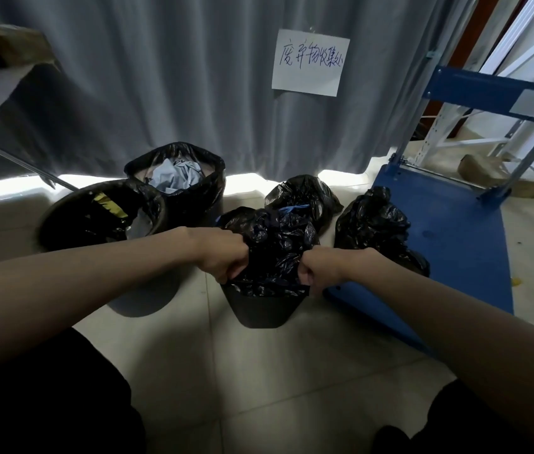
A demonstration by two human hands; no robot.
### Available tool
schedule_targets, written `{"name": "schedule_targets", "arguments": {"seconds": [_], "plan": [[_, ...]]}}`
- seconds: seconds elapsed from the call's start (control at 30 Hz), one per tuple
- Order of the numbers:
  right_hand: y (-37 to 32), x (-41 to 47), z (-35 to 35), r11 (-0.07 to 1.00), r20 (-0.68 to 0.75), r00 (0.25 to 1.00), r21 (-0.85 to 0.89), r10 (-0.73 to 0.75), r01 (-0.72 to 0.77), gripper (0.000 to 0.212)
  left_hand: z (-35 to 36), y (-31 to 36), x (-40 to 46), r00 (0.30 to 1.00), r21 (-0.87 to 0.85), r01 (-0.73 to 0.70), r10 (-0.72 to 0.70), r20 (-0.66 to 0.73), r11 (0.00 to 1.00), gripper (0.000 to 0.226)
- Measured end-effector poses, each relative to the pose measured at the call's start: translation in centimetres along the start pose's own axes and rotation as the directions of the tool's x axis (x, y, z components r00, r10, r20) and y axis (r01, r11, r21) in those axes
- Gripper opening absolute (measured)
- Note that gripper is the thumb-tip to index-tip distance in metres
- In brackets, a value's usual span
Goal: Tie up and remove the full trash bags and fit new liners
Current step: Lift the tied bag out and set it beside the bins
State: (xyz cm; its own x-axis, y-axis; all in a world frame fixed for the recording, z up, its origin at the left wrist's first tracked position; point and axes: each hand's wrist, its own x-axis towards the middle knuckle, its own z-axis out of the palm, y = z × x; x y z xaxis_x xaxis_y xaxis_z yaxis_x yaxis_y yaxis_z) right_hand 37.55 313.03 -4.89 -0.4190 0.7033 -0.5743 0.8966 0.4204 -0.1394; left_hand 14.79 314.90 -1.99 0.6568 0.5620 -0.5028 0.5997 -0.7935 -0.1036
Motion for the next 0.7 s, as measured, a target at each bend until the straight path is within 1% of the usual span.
{"name": "schedule_targets", "arguments": {"seconds": [0.1, 0.13, 0.2, 0.23, 0.3, 0.37, 0.4, 0.43, 0.47, 0.5, 0.53, 0.57, 0.63, 0.7], "plan": [[-0.5, -0.6, 0.4, 1.0, 0.051, 0.999, -0.017, -0.006, 0.007, 0.013, 1.1, 0.5, -1.0, 0.999, 0.107, -0.033, 0.031, 0.019, 0.994, 0.01], [-0.6, -0.8, 0.5, 1.0, 0.072, 0.997, -0.024, 0.01, -0.008, 0.017, 1.5, 0.6, -1.2, 0.999, 0.145, -0.042, 0.039, 0.024, 0.989, 0.01], [-0.7, -0.8, 0.6, 0.998, 0.156, 0.987, -0.058, 0.048, -0.039, 0.034, 2.0, 0.7, -1.7, 0.998, 0.195, -0.062, 0.055, 0.044, 0.979, 0.014], [-0.6, -0.7, 0.7, 0.994, 0.213, 0.975, -0.095, 0.065, -0.045, 0.041, 2.4, 0.7, -1.9, 0.996, 0.199, -0.069, 0.056, 0.069, 0.978, 0.019], [-0.6, -0.3, 1.4, 0.976, 0.313, 0.943, -0.211, 0.115, -0.049, 0.056, 3.3, 0.5, -2.2, 0.989, 0.191, -0.053, 0.025, 0.149, 0.98, 0.04], [-0.6, 0.0, 2.1, 0.953, 0.367, 0.908, -0.287, 0.203, -0.097, 0.074, 4.4, 0.4, -2.4, 0.968, 0.201, -0.015, -0.036, 0.248, 0.98, 0.06], [-0.7, -0.1, 2.2, 0.948, 0.383, 0.895, -0.297, 0.228, -0.114, 0.078, 4.8, 0.3, -2.5, 0.953, 0.203, 0.003, -0.064, 0.296, 0.979, 0.067], [-0.8, -0.1, 2.3, 0.948, 0.398, 0.885, -0.29, 0.241, -0.128, 0.076, 4.8, 0.3, -2.7, 0.937, 0.2, 0.02, -0.088, 0.337, 0.98, 0.07], [-0.7, -0.1, 2.1, 0.954, 0.404, 0.883, -0.264, 0.24, -0.139, 0.07, 4.4, 0.5, -2.9, 0.929, 0.189, 0.042, -0.108, 0.354, 0.981, 0.068], [-0.6, -0.1, 1.8, 0.965, 0.389, 0.894, -0.216, 0.224, -0.148, 0.06, 3.7, 0.6, -3.1, 0.935, 0.17, 0.07, -0.124, 0.331, 0.983, 0.059], [-0.4, 0.0, 1.4, 0.974, 0.342, 0.915, -0.152, 0.213, -0.169, 0.048, 2.9, 0.6, -3.2, 0.955, 0.147, 0.101, -0.137, 0.263, 0.984, 0.046], [0.1, 0.1, 1.0, 0.976, 0.251, 0.944, -0.083, 0.216, -0.201, 0.035, 2.1, 0.5, -3.2, 0.974, 0.133, 0.13, -0.152, 0.169, 0.983, 0.035], [0.6, 0.2, 0.2, 0.97, 0.011, 0.97, 0.027, 0.242, -0.242, 0.014, 1.0, -0.2, -2.9, 0.986, 0.125, 0.163, -0.164, -0.007, 0.979, 0.027], [0.6, 0.2, -0.4, 0.965, -0.2, 0.946, 0.111, 0.257, -0.238, 0.016, 0.8, -1.1, -2.2, 0.976, 0.066, 0.181, -0.171, -0.138, 0.981, 0.02]]}}
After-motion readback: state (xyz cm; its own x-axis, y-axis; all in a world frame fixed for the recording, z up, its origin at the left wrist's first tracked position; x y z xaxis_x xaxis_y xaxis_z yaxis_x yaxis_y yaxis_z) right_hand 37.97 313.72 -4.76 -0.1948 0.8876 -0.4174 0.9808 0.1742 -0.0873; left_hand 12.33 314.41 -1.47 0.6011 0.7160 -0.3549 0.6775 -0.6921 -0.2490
